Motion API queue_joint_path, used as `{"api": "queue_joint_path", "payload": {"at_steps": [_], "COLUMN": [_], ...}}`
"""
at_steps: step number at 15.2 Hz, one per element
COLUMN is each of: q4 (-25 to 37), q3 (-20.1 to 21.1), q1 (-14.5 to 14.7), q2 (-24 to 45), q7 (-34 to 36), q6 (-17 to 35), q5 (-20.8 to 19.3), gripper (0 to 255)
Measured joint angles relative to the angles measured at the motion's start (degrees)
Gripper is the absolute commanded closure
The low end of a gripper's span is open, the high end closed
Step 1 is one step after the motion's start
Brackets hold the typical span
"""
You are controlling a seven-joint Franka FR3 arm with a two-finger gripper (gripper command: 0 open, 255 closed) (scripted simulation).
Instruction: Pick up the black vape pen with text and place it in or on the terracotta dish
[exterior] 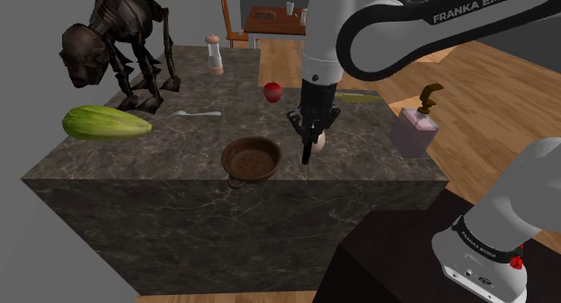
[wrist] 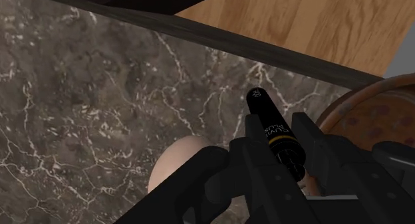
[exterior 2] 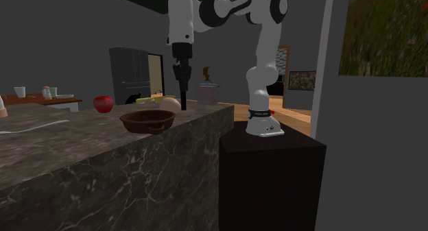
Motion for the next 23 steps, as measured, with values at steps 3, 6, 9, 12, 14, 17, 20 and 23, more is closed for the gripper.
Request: {"api": "queue_joint_path", "payload": {"at_steps": [3,6,9,12,14,17,20,23], "q4": [1.77,3.59,5.47,7.32,8.6,15.08,23.24,31.73], "q3": [-0.37,-0.53,-0.72,-1.0,-1.06,0.28,2.08,3.34], "q1": [-0.14,-0.14,-0.13,-0.2,-0.21,-0.29,0.3,1.79], "q2": [-0.6,-1.13,-1.8,-2.34,-2.43,2.5,9.69,16.92], "q7": [-0.39,-0.41,-0.46,-0.65,-0.58,1.7,5.11,8.31], "q6": [-2.34,-4.65,-7.16,-9.51,-10.88,-12.76,-14.44,-16.62], "q5": [0.11,0.22,0.38,0.48,0.47,-1.56,-4.86,-8.46], "gripper": [255,255,255,255,255,255,255,255]}}
